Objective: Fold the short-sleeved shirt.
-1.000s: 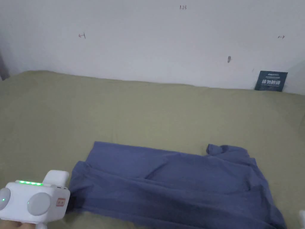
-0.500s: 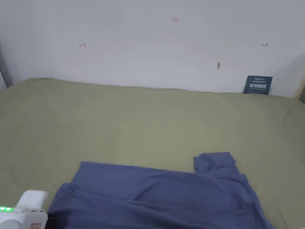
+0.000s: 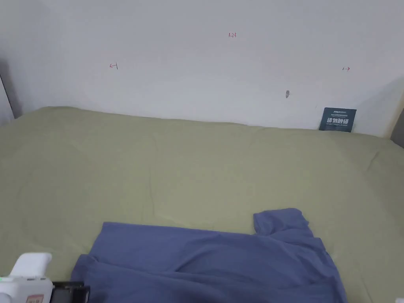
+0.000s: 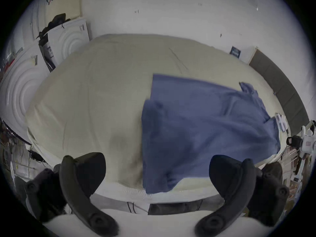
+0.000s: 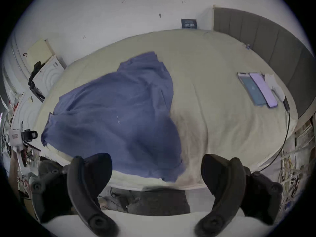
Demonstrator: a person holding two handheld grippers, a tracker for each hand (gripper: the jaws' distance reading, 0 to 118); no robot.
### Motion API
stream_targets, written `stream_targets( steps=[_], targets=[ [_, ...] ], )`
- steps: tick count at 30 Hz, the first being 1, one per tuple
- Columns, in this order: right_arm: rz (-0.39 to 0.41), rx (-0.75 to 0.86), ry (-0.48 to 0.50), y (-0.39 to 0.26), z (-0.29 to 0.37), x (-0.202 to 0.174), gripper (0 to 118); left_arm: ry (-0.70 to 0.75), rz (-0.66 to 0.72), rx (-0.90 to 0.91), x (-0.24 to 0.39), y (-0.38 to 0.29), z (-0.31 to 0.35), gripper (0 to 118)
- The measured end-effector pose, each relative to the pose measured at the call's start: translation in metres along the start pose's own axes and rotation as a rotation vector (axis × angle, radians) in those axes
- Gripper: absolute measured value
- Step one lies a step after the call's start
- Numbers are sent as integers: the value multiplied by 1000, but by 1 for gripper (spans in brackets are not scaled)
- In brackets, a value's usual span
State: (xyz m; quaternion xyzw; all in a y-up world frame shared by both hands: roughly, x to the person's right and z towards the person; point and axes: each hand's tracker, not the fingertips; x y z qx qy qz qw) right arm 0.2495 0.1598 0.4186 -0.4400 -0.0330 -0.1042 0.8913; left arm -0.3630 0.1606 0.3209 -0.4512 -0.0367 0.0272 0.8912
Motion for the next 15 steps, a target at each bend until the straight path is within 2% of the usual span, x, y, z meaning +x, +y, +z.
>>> stream_targets(
  steps=[1,2,3,4,5,6,13,14,15],
  targets=[
    [4,21,1,9,0,-3,104,1,-3,32,3,9,6,118],
    [13,51,10,18,-1,-8,89,7,-12,41,8,20,6,118],
    [28,85,22,28,-1,-13,45,7,-37,52,13,31,4,116],
    [32,108,15,36,-5,-17,4,14,-63,63,19,40,0,99],
    [58,130,-4,46,-11,-23,0,3,-82,84,27,51,-3,58],
    [64,155,3,53,-16,-26,0,8,-89,87,32,59,-11,0],
    [84,122,4,105,-69,-34,0,50,-120,28,52,125,-102,2],
    [86,114,1,111,-77,-33,0,75,-123,17,51,133,-119,12],
    [88,104,-5,116,-85,-31,0,94,-116,2,49,139,-136,43]
  ],
)
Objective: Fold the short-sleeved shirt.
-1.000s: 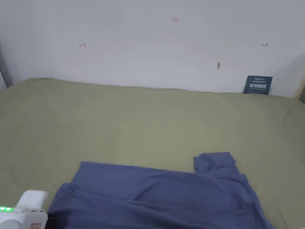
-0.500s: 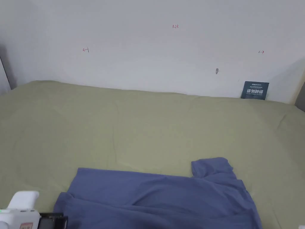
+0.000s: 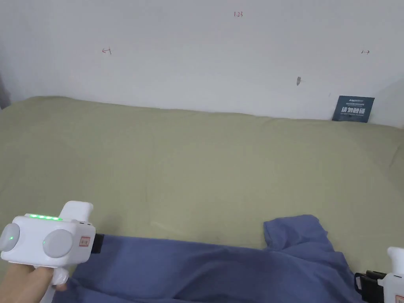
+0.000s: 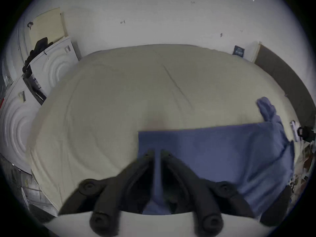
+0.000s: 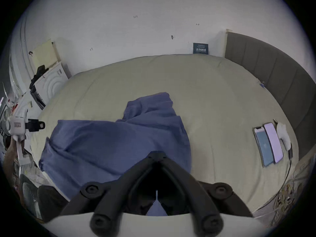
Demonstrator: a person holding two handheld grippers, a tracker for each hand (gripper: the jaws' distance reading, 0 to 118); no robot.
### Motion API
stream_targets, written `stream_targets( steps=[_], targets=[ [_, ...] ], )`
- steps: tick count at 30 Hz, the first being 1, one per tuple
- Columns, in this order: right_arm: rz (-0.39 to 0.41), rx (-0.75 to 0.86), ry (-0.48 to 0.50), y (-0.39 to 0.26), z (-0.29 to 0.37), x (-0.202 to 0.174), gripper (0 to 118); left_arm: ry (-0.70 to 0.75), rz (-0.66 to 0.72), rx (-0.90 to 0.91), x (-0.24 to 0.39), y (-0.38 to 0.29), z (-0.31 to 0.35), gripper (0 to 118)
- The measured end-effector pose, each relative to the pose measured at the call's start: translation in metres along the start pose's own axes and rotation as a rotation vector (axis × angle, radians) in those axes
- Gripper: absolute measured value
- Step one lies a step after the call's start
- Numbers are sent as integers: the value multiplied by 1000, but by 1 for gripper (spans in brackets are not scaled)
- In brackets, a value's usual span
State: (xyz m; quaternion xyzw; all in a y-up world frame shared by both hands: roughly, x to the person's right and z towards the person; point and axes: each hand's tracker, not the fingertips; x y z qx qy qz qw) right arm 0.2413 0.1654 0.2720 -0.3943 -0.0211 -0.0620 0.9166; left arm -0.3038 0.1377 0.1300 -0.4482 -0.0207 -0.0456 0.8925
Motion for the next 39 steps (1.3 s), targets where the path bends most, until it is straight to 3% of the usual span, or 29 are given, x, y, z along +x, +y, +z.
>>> stream_targets(
  steps=[2,3,9,11,14,16,17,18,19,20,21,23,26,27,28,29,30,34,39],
  targets=[
    [6,-17,-16,4,-14,4,0,-1,21,-57,-8,11,-30,110],
    [8,-31,-18,7,-23,9,0,4,22,-79,-9,13,-47,117],
    [10,-78,-58,21,-58,23,0,13,22,-141,-8,11,-95,115],
    [5,-102,-64,29,-71,26,0,-2,42,-123,-8,10,-78,112],
    [19,-125,-68,40,-88,26,0,-19,10,-86,-5,11,-56,71],
    [14,-140,-74,47,-101,29,0,-37,-30,-86,-8,10,-52,14],
    [12,-153,-72,49,-108,30,0,-73,-32,-80,-9,8,-52,4],
    [14,-174,-94,50,-114,30,7,-50,-23,-88,-8,11,-50,4],
    [24,-202,-129,52,-121,30,38,-46,-33,-84,-9,10,-50,4],
    [28,-236,-112,53,-129,33,86,-43,-38,-84,-10,9,-52,4],
    [20,-291,-109,52,-137,34,117,-44,-33,-85,-13,9,-54,4],
    [45,-325,-83,38,-142,35,102,-52,-4,-89,-11,10,-53,4],
    [50,-355,-115,18,-147,41,95,-53,1,-87,-11,10,-50,4],
    [45,-338,-107,39,-150,36,83,-51,-7,-86,-10,10,-49,4],
    [34,-333,-101,44,-147,36,62,-48,-13,-87,-12,10,-47,4],
    [34,-319,-98,47,-141,36,24,-50,-14,-89,-13,10,-45,4],
    [49,-288,-101,49,-135,36,0,-54,-19,-97,-9,11,-39,4],
    [-5,-185,-44,61,-89,32,0,-59,-13,-62,-12,12,-12,4],
    [69,-91,-20,61,-27,22,0,-90,-2,26,-27,6,52,4]
  ],
)
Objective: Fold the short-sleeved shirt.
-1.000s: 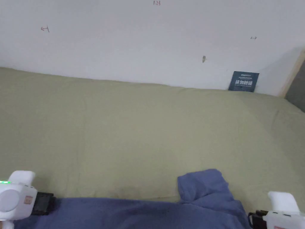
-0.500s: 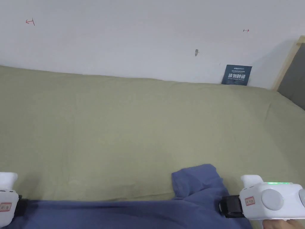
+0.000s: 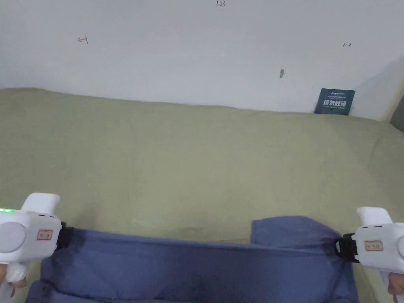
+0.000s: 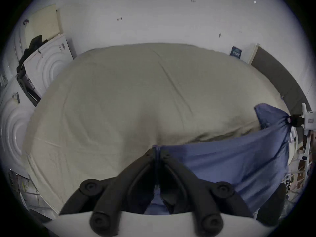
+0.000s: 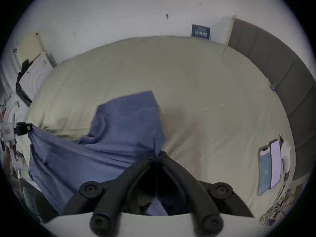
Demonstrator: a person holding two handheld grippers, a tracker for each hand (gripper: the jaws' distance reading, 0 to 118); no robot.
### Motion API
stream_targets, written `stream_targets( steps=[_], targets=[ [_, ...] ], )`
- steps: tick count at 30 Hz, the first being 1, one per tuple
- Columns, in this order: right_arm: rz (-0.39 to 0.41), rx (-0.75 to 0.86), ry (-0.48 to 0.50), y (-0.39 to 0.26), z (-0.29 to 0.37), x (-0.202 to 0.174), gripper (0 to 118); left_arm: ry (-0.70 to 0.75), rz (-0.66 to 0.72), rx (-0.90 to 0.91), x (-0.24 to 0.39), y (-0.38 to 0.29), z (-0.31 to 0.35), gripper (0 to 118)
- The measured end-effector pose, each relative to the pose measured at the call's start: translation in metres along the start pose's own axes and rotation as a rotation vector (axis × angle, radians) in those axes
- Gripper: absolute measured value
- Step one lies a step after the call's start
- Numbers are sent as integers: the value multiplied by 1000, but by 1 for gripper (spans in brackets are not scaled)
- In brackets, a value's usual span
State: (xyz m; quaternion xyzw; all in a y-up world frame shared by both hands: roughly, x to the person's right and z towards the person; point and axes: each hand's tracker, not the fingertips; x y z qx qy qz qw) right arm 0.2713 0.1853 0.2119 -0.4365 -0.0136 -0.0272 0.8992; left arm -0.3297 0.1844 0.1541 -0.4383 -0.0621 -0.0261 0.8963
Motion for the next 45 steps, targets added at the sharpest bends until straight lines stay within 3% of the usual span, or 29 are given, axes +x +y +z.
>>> stream_targets(
  steps=[3,11,21,22,23,24,25,26,27,28,29,30,31,33,35,36,37,38,39,45],
  targets=[
    [-18,62,36,-20,44,-2,0,-27,18,65,-8,-18,43,4],
    [36,130,55,-128,124,-21,0,-46,21,97,-16,-109,100,4],
    [-8,16,86,-215,97,-10,0,-52,3,86,-15,-193,88,4],
    [-10,7,89,-217,94,-10,0,-53,1,83,-15,-196,86,9],
    [-10,8,83,-218,90,-11,1,-52,1,84,-13,-198,85,25],
    [-8,9,78,-219,90,-13,2,-50,5,82,-13,-199,85,25],
    [-10,9,75,-219,89,-14,4,-47,10,85,-12,-201,86,36],
    [-14,7,72,-217,90,-15,8,-45,12,83,-12,-201,86,46],
    [-13,7,66,-215,92,-16,45,-38,10,81,-15,-202,79,94],
    [-12,6,51,-213,95,-21,91,-36,12,102,-16,-202,81,114],
    [4,105,3,-213,110,-21,118,-28,20,111,-16,-198,86,115],
    [4,79,53,-207,114,-27,106,-26,31,114,-16,-195,91,115],
    [-12,75,49,-201,119,-31,104,-22,47,127,-14,-193,101,115],
    [-16,128,46,-195,124,-46,111,11,101,162,-11,-186,114,115],
    [-20,207,66,-188,140,-67,108,-5,144,211,-1,-181,135,110],
    [-30,240,67,-184,146,-74,84,-8,151,243,2,-180,142,89],
    [-41,297,66,-182,154,-86,48,-3,149,280,5,-179,149,48],
    [-28,338,42,-181,159,-100,3,16,152,308,9,-179,152,0],
    [-47,389,-3,-183,166,-112,0,46,151,347,15,-180,160,0],
    [21,557,-31,-185,189,-159,0,-114,252,217,-12,-175,161,0]
  ],
)
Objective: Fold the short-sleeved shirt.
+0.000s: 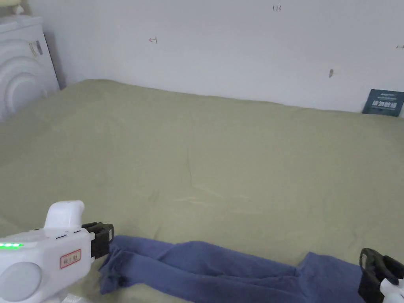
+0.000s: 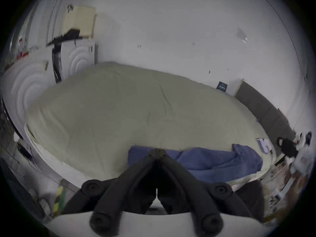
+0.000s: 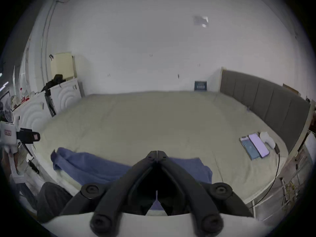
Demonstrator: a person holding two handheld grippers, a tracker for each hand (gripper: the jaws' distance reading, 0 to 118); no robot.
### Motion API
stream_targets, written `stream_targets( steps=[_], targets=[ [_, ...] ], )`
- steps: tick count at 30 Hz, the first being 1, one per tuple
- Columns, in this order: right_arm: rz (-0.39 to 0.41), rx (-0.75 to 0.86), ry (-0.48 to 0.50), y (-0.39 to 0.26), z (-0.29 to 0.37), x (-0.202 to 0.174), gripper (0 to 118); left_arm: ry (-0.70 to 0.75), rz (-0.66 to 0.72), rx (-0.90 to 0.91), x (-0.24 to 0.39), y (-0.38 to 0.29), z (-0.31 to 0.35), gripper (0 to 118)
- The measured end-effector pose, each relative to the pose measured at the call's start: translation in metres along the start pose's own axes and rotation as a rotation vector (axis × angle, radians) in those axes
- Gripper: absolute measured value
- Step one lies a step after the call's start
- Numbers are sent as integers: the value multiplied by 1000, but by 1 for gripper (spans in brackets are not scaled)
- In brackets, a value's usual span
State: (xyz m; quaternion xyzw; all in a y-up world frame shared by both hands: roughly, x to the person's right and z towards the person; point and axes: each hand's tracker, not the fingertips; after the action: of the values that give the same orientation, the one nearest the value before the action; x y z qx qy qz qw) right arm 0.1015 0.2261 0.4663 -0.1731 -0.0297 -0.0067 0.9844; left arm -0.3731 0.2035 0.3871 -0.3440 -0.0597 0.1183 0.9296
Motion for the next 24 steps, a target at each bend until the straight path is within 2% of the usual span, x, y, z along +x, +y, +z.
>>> stream_targets(
  steps=[4,7,9,11,12,13,14,15,16,17,18,24],
  targets=[
    [41,-4,0,3,4,-13,0,-143,168,-219,-53,28,-33,0],
    [63,-1,6,7,7,-18,0,-256,170,-405,-84,49,-61,0],
    [78,-7,-3,8,7,-21,0,-284,213,-416,-105,55,-77,0],
    [67,-17,-8,8,4,-24,0,-410,298,-478,-112,55,-96,0],
    [55,-25,-4,8,3,-25,0,-416,308,-488,-116,53,-104,1],
    [48,-31,-4,8,1,-26,0,-407,274,-493,-120,51,-112,8],
    [49,-36,-7,8,0,-28,0,-434,249,-525,-112,49,-115,22],
    [52,-38,-11,8,-2,-28,0,-449,258,-547,-112,45,-121,55],
    [54,-37,-15,8,-3,-29,0,-472,262,-579,-112,40,-127,81],
    [53,-28,-22,7,-4,-29,0,-508,250,-574,-112,35,-131,98],
    [51,-24,-25,7,-5,-28,0,-528,268,-575,-116,34,-145,105],
    [10,-58,-39,4,-14,-24,0,-528,322,-585,-108,10,-174,108]
  ],
)
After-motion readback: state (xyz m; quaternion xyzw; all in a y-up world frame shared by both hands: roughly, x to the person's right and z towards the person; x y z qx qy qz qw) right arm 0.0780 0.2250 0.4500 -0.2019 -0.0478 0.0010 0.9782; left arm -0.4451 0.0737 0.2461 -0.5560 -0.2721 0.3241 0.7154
